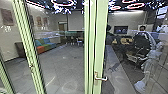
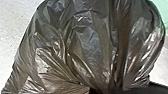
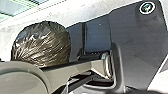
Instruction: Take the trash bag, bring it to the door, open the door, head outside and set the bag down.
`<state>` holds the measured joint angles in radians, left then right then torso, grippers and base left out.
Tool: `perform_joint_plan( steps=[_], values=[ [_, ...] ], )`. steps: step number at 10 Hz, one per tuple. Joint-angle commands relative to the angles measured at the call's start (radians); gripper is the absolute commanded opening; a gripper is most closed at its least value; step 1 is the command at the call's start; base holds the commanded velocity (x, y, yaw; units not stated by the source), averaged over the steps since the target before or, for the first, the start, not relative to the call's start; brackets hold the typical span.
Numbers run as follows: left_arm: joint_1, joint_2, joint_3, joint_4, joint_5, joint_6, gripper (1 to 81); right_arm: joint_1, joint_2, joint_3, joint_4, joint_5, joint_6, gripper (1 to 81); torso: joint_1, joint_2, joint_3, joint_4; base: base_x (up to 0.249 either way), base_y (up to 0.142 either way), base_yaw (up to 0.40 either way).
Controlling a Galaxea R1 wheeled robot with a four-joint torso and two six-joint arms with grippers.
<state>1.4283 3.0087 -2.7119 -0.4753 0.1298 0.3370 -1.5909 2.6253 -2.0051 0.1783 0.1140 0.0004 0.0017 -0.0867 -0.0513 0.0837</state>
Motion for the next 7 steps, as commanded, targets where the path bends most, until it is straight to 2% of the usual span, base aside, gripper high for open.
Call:
perform_joint_plan(
  steps=[1, 2, 7],
  values=[
    [-0.071, -0.003, 0.003, -0.011, 0.063, 0.004, 1.0, 0.061, -0.067, 0.117, 0.006, -0.036, 0.003, 81.1, 0.000, 0.000, 0.000, 0.000, 0.122, 0.000, 0.000],
    [-0.071, -0.003, 0.003, -0.011, 0.063, 0.004, 1.0, 0.062, -0.092, 0.148, 0.006, -0.033, 0.003, 81.1, 0.000, 0.000, 0.000, 0.000, 0.120, 0.000, 0.000],
    [-0.071, 0.003, 0.003, -0.011, 0.063, 0.004, 1.0, 0.048, -0.374, 0.475, 0.036, 0.070, 0.001, 81.1, 0.001, 0.001, 0.000, 0.000, 0.000, 0.000, 0.000]
  ],
)
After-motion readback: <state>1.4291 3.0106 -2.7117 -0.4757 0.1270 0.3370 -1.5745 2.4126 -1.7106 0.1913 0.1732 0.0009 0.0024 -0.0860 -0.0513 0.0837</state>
